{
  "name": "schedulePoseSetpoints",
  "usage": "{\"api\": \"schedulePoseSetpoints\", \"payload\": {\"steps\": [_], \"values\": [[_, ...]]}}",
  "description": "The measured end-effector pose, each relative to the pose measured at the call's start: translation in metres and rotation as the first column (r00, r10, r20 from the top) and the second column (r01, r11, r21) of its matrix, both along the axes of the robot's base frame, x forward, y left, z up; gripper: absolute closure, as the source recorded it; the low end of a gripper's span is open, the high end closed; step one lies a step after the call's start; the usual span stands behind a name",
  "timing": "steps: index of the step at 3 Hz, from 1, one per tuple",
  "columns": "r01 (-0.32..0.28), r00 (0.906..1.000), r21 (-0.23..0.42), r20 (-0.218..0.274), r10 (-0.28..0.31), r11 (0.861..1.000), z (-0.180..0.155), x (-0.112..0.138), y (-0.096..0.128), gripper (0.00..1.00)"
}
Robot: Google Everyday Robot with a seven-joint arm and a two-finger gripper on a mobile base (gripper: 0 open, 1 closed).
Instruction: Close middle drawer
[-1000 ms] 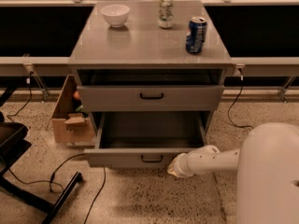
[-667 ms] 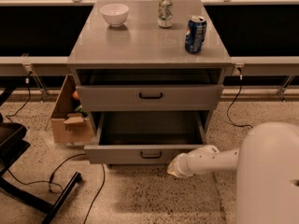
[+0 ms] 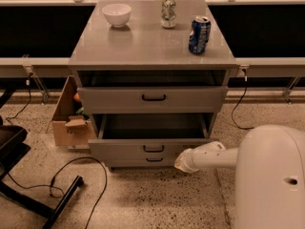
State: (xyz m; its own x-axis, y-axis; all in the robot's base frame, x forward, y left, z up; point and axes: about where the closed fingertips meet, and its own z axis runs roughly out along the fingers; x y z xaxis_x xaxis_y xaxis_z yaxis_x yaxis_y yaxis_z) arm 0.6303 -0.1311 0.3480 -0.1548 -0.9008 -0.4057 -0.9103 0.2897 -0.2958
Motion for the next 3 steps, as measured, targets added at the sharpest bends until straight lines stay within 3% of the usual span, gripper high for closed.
{"api": "schedulePoseSetpoints", "payload": {"steps": [1, 2, 3], "values": [[0.017, 0.9994, -0.020, 0.029, -0.017, 1.000, -0.001, 0.039, -0.024, 1.00], [0.002, 0.9998, -0.037, 0.021, -0.001, 0.999, -0.009, 0.050, -0.034, 1.00], [0.001, 0.9990, -0.049, 0.044, 0.001, 0.999, -0.003, 0.076, -0.044, 1.00]]}}
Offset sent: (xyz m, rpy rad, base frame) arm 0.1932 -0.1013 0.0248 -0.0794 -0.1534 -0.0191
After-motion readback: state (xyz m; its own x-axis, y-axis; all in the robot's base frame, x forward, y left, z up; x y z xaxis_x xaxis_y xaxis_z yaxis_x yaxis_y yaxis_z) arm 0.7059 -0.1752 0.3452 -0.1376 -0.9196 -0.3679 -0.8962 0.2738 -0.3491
